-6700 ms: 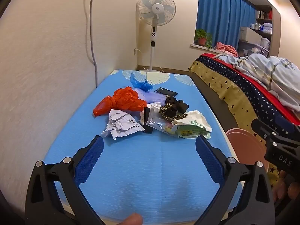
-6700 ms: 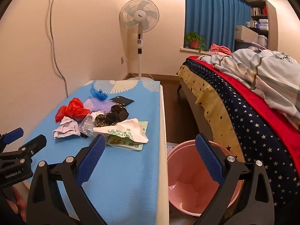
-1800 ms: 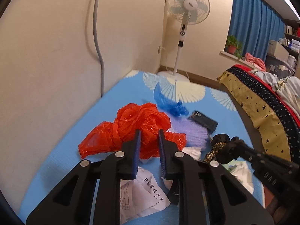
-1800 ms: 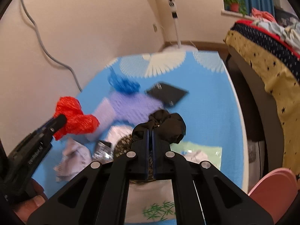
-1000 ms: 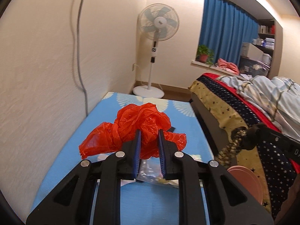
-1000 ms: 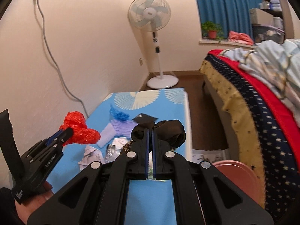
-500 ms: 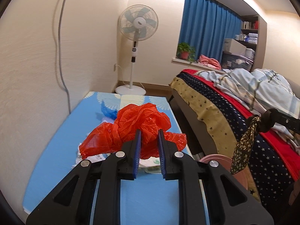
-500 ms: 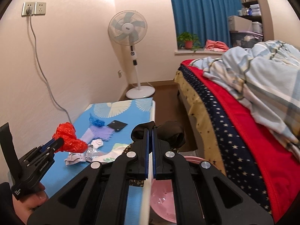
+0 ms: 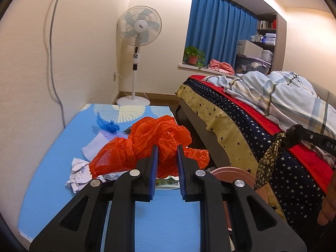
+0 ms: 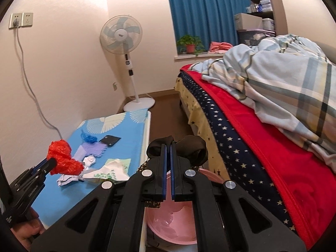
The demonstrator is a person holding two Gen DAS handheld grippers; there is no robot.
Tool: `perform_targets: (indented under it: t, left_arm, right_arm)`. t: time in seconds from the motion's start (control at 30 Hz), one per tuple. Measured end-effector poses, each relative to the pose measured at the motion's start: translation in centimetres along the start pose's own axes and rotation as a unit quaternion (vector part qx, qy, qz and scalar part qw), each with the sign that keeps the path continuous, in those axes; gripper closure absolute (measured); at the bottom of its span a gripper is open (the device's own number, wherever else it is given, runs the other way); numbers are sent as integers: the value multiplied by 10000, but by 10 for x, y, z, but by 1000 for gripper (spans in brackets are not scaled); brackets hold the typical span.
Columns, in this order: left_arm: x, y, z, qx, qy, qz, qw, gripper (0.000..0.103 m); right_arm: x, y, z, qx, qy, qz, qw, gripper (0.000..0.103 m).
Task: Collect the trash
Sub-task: 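Carry both held items over the pink bin and open both tools to drop them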
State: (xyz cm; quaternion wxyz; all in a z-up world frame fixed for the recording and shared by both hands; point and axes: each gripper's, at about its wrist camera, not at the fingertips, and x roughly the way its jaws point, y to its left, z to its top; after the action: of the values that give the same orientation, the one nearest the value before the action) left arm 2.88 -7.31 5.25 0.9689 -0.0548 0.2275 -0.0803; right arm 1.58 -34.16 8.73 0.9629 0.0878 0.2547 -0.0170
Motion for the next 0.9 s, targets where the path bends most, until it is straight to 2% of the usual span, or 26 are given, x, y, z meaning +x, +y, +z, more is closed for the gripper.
perform_targets:
  t: [0.47, 0.7, 0.9]
  left_arm:
    - [26, -19, -13, 143, 235, -334, 9991, 86]
    - [51, -46, -28, 284, 453, -649, 9965, 86]
    - [68, -75, -38, 538, 529, -1063, 9915, 86]
  right_arm:
    - [13, -24, -7, 251, 49, -259, 9993, 100]
    - [29, -28, -8, 324, 142, -359, 9987, 100]
    - [40, -37, -9, 455, 247, -512, 9973, 100]
